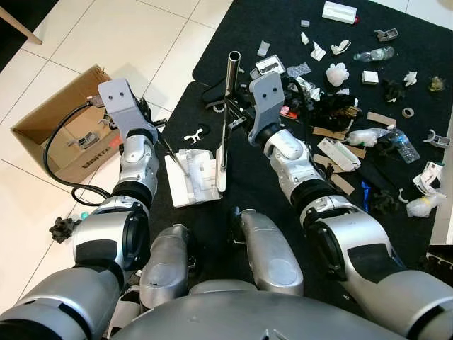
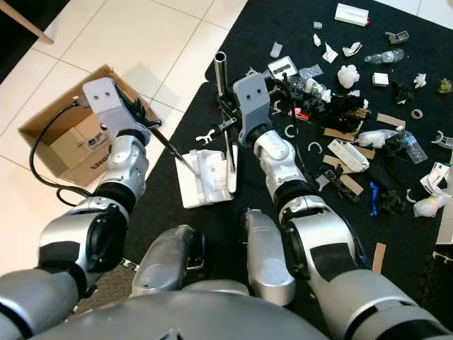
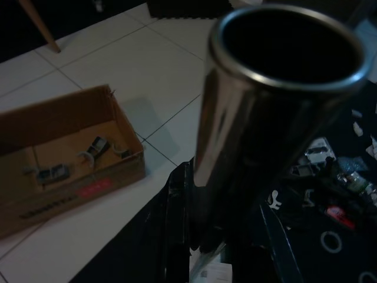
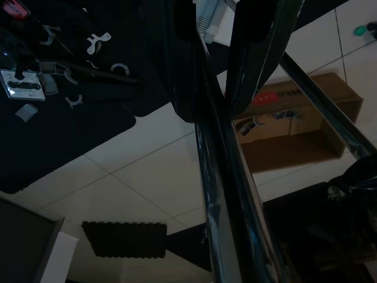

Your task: Sweep floor

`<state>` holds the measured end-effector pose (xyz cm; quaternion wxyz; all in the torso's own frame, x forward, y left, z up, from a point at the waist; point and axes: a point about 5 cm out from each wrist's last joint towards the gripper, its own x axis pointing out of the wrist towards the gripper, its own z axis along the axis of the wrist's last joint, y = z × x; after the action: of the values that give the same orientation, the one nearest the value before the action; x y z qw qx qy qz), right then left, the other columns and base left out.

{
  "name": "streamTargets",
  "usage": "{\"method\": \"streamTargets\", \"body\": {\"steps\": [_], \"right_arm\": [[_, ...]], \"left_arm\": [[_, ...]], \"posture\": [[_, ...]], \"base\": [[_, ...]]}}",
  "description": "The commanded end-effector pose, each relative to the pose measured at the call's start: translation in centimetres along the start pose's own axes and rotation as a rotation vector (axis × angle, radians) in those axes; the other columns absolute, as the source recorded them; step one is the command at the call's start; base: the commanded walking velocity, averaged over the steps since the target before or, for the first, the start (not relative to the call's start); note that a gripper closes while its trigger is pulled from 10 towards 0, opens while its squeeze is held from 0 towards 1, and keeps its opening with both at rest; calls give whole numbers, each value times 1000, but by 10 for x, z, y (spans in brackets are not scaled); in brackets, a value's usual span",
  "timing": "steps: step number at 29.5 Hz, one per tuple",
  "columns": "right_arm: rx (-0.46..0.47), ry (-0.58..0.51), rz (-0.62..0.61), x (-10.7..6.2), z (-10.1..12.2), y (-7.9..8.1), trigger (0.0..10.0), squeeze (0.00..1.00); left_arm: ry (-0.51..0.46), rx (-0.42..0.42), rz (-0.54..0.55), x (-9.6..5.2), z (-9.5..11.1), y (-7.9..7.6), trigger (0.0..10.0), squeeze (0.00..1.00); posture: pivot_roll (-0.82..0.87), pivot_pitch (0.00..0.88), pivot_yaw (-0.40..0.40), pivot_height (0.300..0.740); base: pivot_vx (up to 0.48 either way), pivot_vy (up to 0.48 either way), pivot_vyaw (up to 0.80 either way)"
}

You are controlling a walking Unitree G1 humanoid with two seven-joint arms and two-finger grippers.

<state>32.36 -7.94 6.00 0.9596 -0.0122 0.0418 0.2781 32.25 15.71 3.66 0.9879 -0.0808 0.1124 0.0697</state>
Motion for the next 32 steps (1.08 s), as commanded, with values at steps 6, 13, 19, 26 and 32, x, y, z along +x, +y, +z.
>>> {"method": "streamTargets", "body": {"steps": [6, 13, 19, 26, 32], "right_arm": [[-19, 26, 2, -6, -10, 2, 10000, 0], [-38, 51, -51, -12, -16, -4, 10000, 0], [-53, 59, -112, -16, -19, -11, 10000, 0], [-61, 51, -146, -23, -23, -16, 10000, 0], [-65, 55, -162, -29, -27, -20, 10000, 0]], "left_arm": [[48, 165, -9, -15, -26, 3, 10000, 0], [44, 194, 5, -18, -29, 7, 10000, 0], [37, 246, 26, -19, -30, 14, 10000, 0], [26, 302, 41, -25, -35, 21, 10000, 0], [31, 327, 51, -28, -39, 27, 10000, 0]], "posture": [[-18, 96, 2, 740], [-16, 100, 0, 740], [-19, 104, 2, 740], [-14, 105, 0, 740], [-11, 94, 5, 740]], "base": [[0, 0, 0], [0, 0, 0], [0, 0, 0], [0, 0, 0], [0, 0, 0]]}}
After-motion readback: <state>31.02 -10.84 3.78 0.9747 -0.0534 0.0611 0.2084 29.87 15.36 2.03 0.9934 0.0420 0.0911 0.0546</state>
